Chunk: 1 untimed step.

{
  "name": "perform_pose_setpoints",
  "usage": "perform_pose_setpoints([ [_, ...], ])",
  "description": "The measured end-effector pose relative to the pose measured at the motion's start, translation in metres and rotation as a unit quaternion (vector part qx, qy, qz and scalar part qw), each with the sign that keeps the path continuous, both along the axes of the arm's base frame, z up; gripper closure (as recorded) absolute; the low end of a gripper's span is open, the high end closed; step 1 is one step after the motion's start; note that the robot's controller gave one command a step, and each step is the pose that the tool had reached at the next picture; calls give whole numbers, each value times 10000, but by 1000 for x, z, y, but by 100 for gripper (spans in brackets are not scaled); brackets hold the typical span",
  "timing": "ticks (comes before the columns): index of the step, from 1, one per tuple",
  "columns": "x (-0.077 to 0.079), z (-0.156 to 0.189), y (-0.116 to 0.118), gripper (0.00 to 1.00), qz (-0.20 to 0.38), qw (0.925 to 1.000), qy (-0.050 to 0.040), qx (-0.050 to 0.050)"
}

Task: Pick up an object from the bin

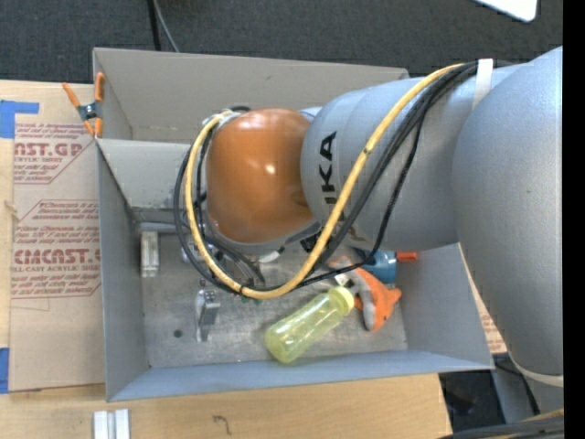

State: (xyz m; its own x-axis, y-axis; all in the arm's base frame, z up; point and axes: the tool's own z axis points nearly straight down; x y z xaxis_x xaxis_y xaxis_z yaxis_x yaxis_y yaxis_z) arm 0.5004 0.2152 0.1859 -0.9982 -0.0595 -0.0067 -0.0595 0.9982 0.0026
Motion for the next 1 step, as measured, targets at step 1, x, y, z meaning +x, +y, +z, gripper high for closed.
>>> perform_pose_setpoints([
  [1, -7, -29, -18, 0, -284, 9996, 47, -14],
])
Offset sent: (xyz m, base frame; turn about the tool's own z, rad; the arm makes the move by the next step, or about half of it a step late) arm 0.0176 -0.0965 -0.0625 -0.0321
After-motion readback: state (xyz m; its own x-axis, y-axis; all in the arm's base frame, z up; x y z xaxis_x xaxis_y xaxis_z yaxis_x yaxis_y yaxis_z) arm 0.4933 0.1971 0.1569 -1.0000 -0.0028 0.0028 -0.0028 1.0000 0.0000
